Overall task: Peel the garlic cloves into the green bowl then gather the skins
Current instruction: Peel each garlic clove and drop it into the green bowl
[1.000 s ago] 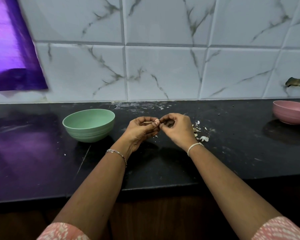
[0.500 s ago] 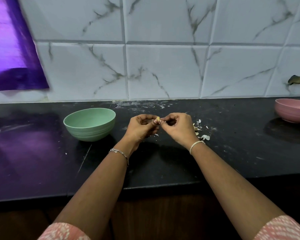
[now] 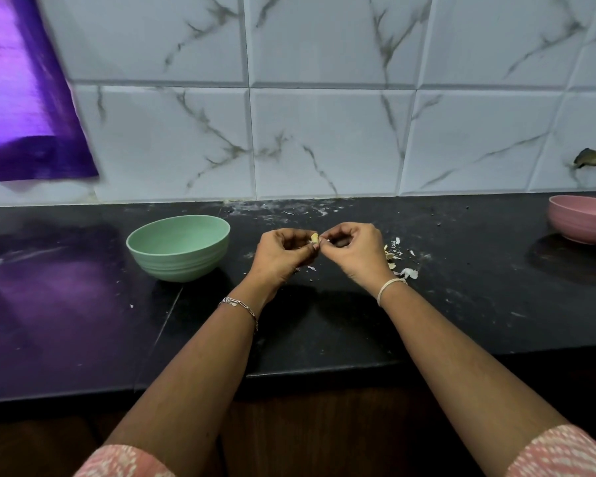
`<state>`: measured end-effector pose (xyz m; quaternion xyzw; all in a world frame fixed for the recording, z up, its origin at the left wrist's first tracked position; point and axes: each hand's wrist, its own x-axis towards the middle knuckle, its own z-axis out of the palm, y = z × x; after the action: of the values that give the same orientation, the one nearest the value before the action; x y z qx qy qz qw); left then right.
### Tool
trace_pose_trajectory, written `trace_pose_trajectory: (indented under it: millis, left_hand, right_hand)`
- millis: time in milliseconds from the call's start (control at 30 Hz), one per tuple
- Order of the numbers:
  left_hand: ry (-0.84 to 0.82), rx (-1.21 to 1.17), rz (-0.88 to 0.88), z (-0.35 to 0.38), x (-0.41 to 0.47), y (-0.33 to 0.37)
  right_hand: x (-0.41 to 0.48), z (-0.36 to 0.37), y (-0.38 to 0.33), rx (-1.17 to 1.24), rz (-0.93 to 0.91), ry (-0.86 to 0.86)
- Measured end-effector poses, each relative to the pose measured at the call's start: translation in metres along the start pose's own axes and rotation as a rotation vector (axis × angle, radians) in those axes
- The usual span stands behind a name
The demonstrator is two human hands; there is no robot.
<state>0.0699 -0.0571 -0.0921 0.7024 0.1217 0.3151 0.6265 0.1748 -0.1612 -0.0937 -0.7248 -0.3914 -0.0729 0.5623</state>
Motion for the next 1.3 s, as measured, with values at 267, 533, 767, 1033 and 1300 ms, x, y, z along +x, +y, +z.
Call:
trace_pose_trajectory:
  millis: [267, 533, 767, 1033, 1300]
  left_hand:
    - [0.017, -0.001, 0.001, -0.002, 0.001, -0.001]
    - [-0.003, 0.03, -0.003, -0.002, 0.001, 0.0]
    - [0.003, 0.043, -0.014, -0.002, 0.002, -0.002]
    - [-0.011, 0.115, 0.013, -0.001, 0.005, -0.007]
    - [0.012, 0.218, 0.082, -0.002, 0.008, -0.011]
  right_hand:
    - [-0.001, 0.001, -0.002, -0.003, -0.006, -0.007]
    - [-0.001, 0.001, -0.003, -0.04, -0.008, 0.004]
    - [0.002, 0.002, -0.001, 0.007, 0.032, 0.023]
    - [0.0, 0.002, -0.001, 0.14, 0.103, -0.038]
    - [-0.001, 0.005, -0.002, 0.366, 0.234, -0.033]
